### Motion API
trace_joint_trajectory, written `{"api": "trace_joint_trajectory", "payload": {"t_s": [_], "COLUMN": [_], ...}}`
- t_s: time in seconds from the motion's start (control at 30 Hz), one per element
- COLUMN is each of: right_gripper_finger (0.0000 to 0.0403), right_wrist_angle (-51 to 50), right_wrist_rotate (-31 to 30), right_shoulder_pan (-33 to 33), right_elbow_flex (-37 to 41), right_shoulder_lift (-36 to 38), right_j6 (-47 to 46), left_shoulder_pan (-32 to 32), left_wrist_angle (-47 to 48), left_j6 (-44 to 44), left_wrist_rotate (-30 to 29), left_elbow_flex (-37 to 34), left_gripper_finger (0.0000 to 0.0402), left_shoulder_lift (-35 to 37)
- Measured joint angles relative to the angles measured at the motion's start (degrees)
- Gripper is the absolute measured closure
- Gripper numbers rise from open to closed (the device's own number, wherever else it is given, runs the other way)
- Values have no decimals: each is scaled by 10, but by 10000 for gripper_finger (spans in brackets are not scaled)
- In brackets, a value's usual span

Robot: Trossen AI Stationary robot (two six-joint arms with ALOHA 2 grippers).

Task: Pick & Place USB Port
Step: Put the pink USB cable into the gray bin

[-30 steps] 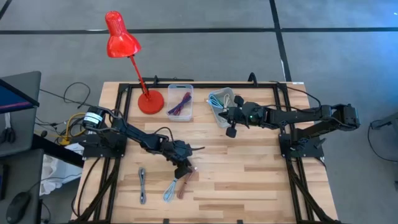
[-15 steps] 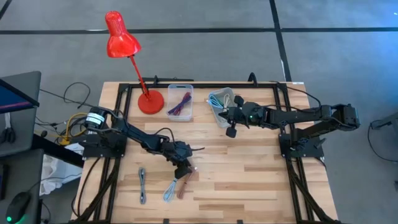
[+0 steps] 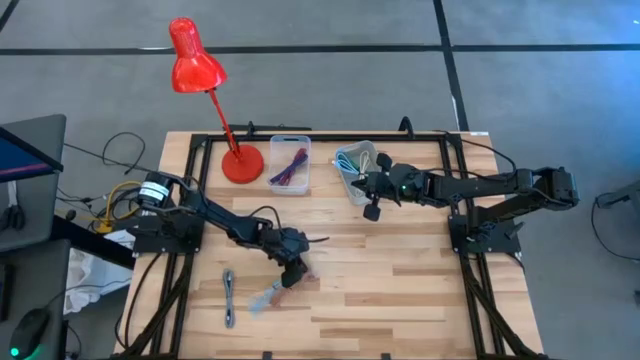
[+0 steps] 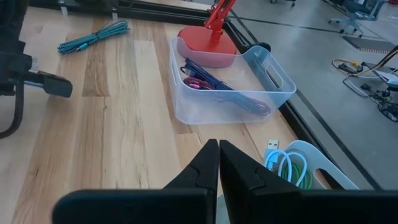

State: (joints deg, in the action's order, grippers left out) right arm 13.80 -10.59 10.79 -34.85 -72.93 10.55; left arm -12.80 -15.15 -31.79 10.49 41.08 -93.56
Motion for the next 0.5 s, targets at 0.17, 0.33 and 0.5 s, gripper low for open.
{"api": "trace_joint_trajectory", "payload": {"t_s": [0.17,0.33,0.5], "right_gripper_finger": [396,396,396], "right_wrist_angle": [0,-1,-16], "right_wrist_rotate": [0,0,0], "right_shoulder_pan": [5,12,18], "right_elbow_flex": [0,0,0], "right_shoulder_lift": [0,0,0], "right_j6": [1,1,1], "left_shoulder_pan": [0,4,19], "left_wrist_angle": [-28,-33,-34], "left_j6": [24,64,135], "left_wrist_rotate": [-14,-25,-40], "left_elbow_flex": [0,25,43], "left_gripper_finger": [395,397,397], "left_shoulder_lift": [3,20,63]}}
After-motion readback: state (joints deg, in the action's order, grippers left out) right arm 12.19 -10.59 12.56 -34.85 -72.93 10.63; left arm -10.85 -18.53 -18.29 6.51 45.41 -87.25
